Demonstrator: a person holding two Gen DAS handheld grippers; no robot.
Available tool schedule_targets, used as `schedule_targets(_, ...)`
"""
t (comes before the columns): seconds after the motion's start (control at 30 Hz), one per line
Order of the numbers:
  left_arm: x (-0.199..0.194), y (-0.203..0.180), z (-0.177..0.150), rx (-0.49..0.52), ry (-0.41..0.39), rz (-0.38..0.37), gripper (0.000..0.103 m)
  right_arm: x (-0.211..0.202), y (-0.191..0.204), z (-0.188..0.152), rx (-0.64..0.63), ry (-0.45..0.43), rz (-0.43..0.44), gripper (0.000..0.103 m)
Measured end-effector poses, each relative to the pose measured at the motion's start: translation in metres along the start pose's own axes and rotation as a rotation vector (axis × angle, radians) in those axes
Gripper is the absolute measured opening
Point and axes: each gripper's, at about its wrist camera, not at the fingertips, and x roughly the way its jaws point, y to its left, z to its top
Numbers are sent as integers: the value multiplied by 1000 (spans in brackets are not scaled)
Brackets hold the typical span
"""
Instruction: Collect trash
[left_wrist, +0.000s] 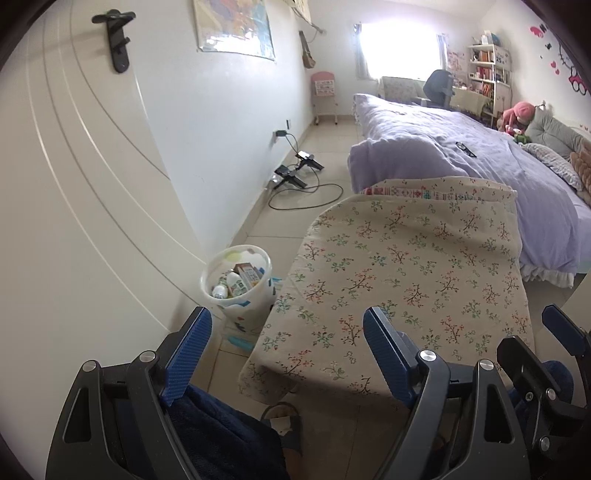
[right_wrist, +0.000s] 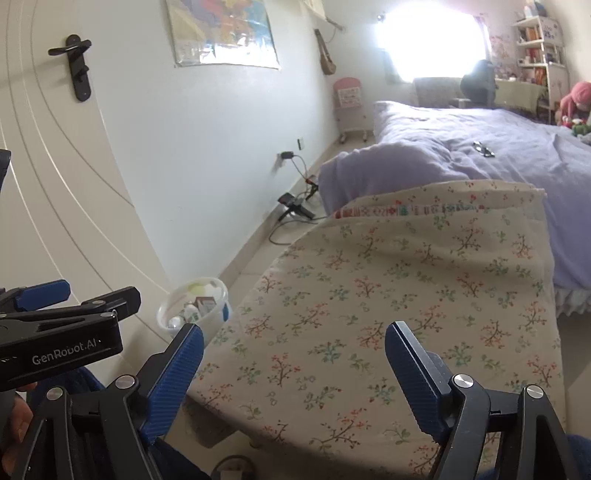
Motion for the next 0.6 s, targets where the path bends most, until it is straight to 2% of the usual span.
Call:
schedule_targets(0.2, -3, -4, -4, 6, 0, -6, 89, -8, -2, -4, -4, -2, -9, 86)
schedule_targets(0.6, 26, -6, -5, -8, 48, -46, 89, 3, -3, -14, 21, 28, -73, 87)
